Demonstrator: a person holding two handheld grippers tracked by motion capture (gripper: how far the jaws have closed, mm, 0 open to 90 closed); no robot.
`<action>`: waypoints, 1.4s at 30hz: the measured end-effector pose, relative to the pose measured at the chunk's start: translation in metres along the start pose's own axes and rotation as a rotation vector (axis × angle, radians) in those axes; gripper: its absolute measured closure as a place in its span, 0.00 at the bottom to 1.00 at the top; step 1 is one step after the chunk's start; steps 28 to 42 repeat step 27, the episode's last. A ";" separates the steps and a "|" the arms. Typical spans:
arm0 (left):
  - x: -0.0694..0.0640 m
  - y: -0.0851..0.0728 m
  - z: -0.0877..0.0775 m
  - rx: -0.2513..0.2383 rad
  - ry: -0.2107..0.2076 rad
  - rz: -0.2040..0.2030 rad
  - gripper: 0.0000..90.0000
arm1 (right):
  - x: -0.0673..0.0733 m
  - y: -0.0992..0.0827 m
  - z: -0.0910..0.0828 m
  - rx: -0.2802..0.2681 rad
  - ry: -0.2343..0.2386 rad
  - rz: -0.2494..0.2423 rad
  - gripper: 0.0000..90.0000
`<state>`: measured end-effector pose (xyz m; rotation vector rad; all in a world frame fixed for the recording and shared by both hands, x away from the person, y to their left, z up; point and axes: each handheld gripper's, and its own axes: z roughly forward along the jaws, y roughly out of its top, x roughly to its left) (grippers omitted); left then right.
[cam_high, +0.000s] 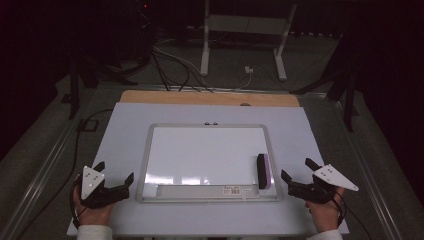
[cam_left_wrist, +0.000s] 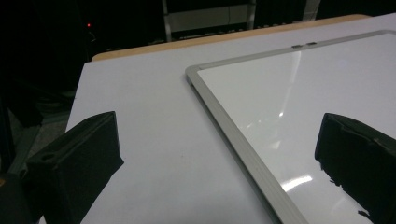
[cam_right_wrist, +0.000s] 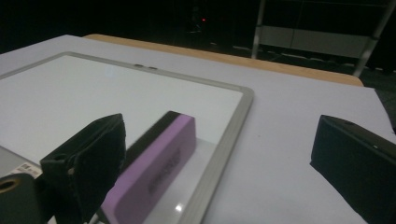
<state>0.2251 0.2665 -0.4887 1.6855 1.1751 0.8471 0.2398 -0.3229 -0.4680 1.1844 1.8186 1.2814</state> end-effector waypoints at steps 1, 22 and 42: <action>0.000 0.000 -0.001 -0.005 -0.002 -0.002 0.01 | -0.001 -0.001 0.000 0.002 -0.005 0.001 0.03; -0.002 0.006 -0.010 -0.084 -0.019 -0.034 0.01 | -0.005 -0.013 0.006 0.001 -0.018 -0.020 0.03; -0.002 0.007 -0.010 -0.086 -0.014 -0.036 0.01 | -0.007 -0.014 0.007 0.011 -0.017 -0.016 0.03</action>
